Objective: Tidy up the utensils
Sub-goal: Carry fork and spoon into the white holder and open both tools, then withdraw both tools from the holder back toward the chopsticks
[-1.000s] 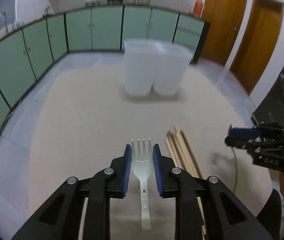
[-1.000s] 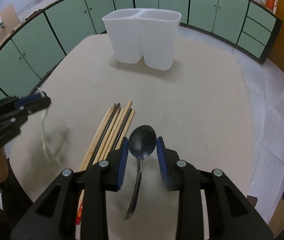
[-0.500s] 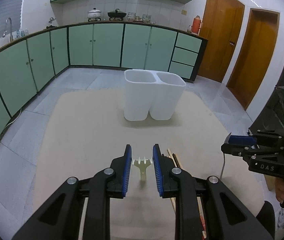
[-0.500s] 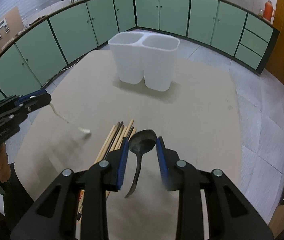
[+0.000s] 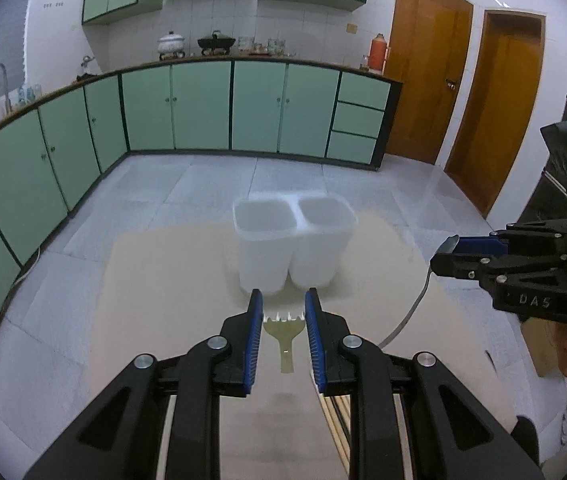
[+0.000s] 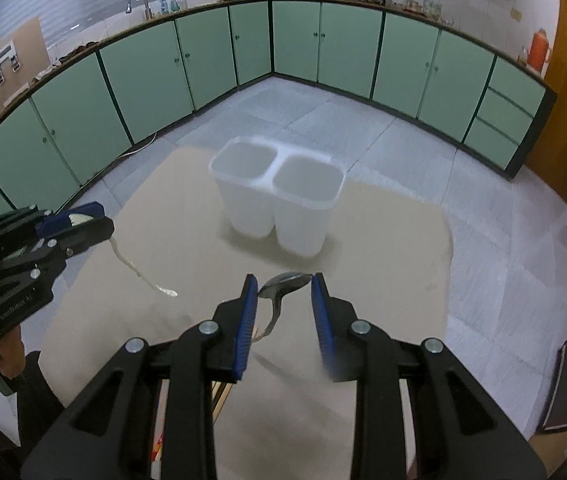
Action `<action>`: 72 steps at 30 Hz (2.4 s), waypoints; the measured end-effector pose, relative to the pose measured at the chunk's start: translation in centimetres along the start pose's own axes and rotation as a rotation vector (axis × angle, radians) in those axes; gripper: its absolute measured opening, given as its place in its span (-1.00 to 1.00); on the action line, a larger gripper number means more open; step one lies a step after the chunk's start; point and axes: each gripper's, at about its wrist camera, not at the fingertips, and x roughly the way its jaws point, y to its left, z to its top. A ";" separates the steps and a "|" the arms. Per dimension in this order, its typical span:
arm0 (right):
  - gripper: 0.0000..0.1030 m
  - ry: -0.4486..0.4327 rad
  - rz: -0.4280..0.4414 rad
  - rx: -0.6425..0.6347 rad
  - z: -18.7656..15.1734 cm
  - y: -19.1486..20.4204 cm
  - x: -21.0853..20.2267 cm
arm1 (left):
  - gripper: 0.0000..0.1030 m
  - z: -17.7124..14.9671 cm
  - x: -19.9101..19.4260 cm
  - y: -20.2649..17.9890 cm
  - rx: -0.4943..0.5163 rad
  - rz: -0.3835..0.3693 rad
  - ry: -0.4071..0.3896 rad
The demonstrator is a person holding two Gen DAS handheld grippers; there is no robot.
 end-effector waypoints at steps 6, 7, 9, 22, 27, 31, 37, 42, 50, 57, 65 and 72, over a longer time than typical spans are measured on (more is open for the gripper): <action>-0.49 -0.046 -0.018 -0.003 6.0 -0.8 -1.6 | -0.58 7.0 -0.6 0.6 -0.002 0.000 -0.060; -0.49 -0.061 -0.024 -0.003 7.4 -1.0 -2.1 | -0.58 8.3 -0.6 0.8 -0.003 0.005 -0.076; -0.49 -0.080 -0.031 0.001 9.1 -1.3 -2.5 | -0.58 10.3 -0.4 0.9 0.000 0.015 -0.107; -0.49 -0.026 -0.142 0.019 11.6 -4.0 7.5 | -0.58 9.9 11.5 3.5 -0.067 0.038 -0.029; -0.47 0.017 -0.117 0.033 10.3 -4.4 10.3 | -0.55 8.4 13.0 4.1 -0.069 0.047 0.002; -0.44 -0.006 -0.114 0.039 10.2 -4.2 9.4 | -0.34 8.8 11.8 4.3 -0.069 0.053 -0.009; -0.38 -0.096 -0.098 0.060 8.6 -4.0 3.8 | -0.03 9.0 4.8 4.1 -0.022 0.080 -0.091; -0.34 -0.188 -0.064 0.064 1.9 -2.1 -1.7 | 0.15 4.6 -2.0 4.0 0.010 0.073 -0.147; -0.26 -0.222 -0.064 0.116 -13.3 1.6 -4.5 | 0.40 -8.1 -8.5 2.9 -0.030 0.091 -0.147; -0.22 -0.131 -0.003 0.175 -25.8 6.5 -1.2 | 0.41 -19.0 -8.6 1.3 -0.088 0.069 -0.038; -0.23 -0.088 0.057 0.156 -29.1 9.9 2.1 | 0.41 -24.8 -8.4 0.7 -0.128 0.058 0.014; -0.21 -0.093 -0.014 0.074 -29.0 10.1 3.0 | 0.41 -26.2 -7.7 -0.4 -0.105 0.033 0.054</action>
